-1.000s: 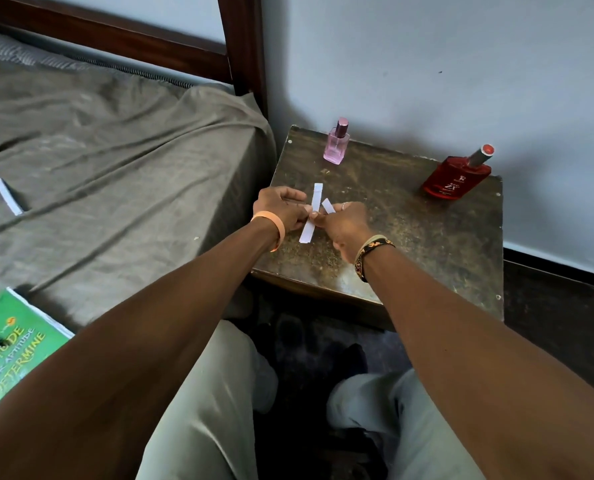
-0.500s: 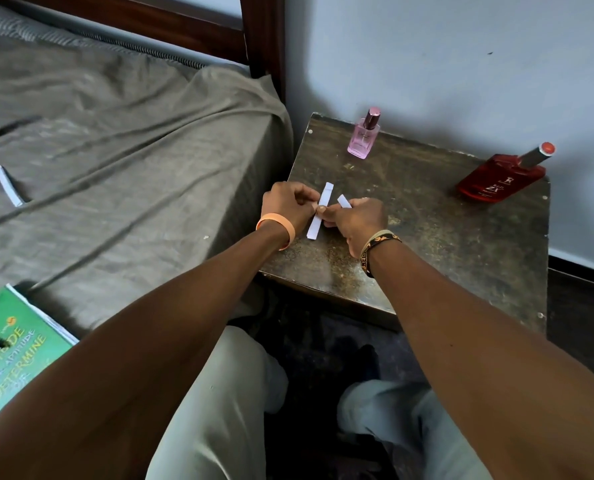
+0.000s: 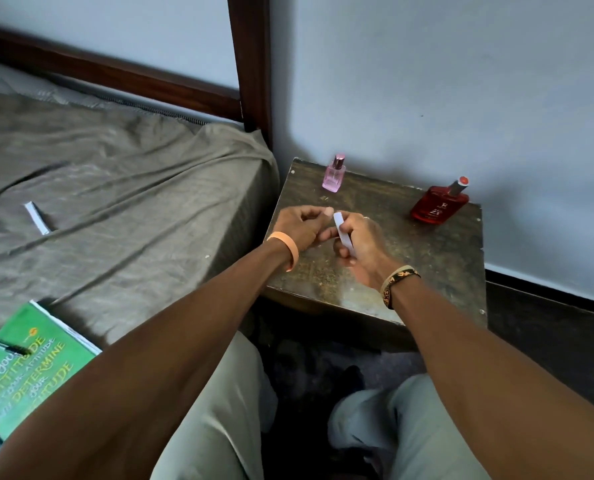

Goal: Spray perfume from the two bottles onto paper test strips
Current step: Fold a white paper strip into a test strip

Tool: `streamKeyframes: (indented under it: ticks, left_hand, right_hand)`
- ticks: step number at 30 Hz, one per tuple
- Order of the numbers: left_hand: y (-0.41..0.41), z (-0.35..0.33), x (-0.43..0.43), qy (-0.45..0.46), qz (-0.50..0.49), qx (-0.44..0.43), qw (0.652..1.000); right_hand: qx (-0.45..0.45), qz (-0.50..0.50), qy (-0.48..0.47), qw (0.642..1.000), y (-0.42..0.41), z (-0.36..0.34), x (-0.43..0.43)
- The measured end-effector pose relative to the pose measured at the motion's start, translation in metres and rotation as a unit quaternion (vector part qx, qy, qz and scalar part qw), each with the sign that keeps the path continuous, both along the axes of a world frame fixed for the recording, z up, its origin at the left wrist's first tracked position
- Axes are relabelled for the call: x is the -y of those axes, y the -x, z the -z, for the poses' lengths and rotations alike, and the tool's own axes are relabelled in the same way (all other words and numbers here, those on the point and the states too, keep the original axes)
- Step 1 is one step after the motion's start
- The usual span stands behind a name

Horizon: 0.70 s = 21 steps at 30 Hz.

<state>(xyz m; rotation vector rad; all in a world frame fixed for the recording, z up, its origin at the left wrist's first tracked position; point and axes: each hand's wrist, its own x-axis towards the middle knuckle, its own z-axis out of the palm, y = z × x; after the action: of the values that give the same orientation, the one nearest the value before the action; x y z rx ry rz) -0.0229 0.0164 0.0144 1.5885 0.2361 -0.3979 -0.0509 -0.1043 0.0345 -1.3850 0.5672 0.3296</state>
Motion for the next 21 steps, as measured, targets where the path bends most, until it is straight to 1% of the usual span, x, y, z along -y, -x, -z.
streamKeyframes:
  ticks: [4, 7, 9, 11, 13, 18, 21]
  left_hand:
    - [0.025, -0.044, 0.017, 0.061, 0.031, -0.025, 0.997]
    - [0.047, -0.073, 0.033, 0.082, 0.040, -0.017, 0.996]
    - [0.060, -0.091, 0.042, 0.073, 0.054, 0.010, 0.996]
    - [0.073, -0.107, 0.052, 0.021, 0.086, 0.057, 0.994]
    - [0.086, -0.121, 0.063, -0.019, 0.117, 0.091, 0.989]
    - [0.108, -0.133, 0.098, 0.008, 0.162, 0.110, 0.981]
    - [0.115, -0.126, 0.117, 0.014, 0.161, 0.116, 0.980]
  right_hand:
    - [0.058, -0.042, 0.052, 0.996, 0.030, -0.038, 0.015]
    - [0.087, -0.061, 0.077, 0.991, 0.062, -0.067, 0.031]
    - [0.093, -0.056, 0.109, 0.988, 0.083, -0.083, 0.044]
    - [0.092, -0.036, 0.153, 0.983, 0.104, -0.095, 0.063]
    - [0.088, -0.020, 0.164, 0.982, 0.123, -0.105, 0.083]
    - [0.098, 0.037, 0.169, 0.980, 0.155, -0.120, 0.118]
    - [0.101, 0.058, 0.169, 0.979, 0.163, -0.119, 0.130]
